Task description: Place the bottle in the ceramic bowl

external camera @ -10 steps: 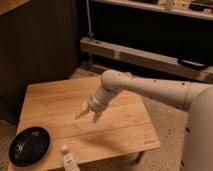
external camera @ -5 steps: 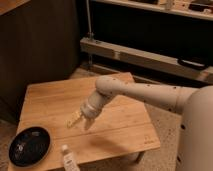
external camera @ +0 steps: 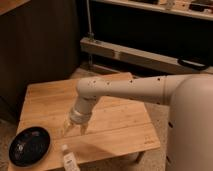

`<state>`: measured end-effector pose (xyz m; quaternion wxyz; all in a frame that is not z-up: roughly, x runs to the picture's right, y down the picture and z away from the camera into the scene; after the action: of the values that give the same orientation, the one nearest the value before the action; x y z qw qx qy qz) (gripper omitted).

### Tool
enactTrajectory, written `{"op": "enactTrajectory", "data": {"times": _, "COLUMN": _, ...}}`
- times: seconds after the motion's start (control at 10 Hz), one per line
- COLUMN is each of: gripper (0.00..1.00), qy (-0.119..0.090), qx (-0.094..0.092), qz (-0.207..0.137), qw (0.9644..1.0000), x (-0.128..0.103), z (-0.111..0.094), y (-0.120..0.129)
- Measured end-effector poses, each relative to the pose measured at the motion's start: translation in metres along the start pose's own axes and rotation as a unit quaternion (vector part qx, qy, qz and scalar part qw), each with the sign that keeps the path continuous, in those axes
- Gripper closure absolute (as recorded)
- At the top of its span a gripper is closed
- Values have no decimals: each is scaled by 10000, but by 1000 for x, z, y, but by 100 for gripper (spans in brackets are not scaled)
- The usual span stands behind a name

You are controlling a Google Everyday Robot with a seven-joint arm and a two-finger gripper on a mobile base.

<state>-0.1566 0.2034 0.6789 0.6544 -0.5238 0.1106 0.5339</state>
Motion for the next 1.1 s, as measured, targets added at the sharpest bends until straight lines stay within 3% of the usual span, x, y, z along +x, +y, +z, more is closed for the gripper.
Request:
{"op": "enactTrajectory", "data": {"times": 0.4, "gripper": 35, "qy": -146, "qx": 80, "qz": 170, "qw": 9997, "x": 13, "z": 13, "y": -11}}
{"op": "enactTrajectory", "data": {"times": 1.1, "gripper": 35, "qy": -43, "qx": 464, "qz": 24, "qw": 9989, "x": 29, "z": 44, "y": -9}}
